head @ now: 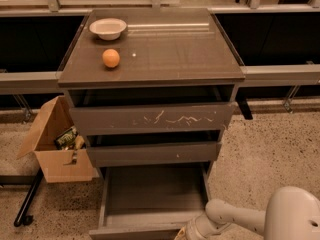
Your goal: Close bottom drawer
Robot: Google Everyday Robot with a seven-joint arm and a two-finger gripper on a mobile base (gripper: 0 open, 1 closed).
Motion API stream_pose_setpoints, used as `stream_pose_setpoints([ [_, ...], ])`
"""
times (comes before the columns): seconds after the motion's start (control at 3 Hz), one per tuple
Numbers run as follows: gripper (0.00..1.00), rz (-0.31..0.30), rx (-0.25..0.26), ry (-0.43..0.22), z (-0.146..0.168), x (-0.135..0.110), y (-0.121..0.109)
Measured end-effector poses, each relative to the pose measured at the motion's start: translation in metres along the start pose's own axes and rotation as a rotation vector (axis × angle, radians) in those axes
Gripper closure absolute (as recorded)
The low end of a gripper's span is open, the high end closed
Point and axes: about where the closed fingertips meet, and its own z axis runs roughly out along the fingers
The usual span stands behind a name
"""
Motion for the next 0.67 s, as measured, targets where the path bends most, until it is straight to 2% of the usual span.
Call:
stream_pose_setpoints([
  [0.33,1.00,-0.006,0.083,-0.028,-0.0023,0.0033,-0.0203],
  [0.67,0.82,-0.006,0.088,-0.029,-0.0025,0.0036,-0.0212],
])
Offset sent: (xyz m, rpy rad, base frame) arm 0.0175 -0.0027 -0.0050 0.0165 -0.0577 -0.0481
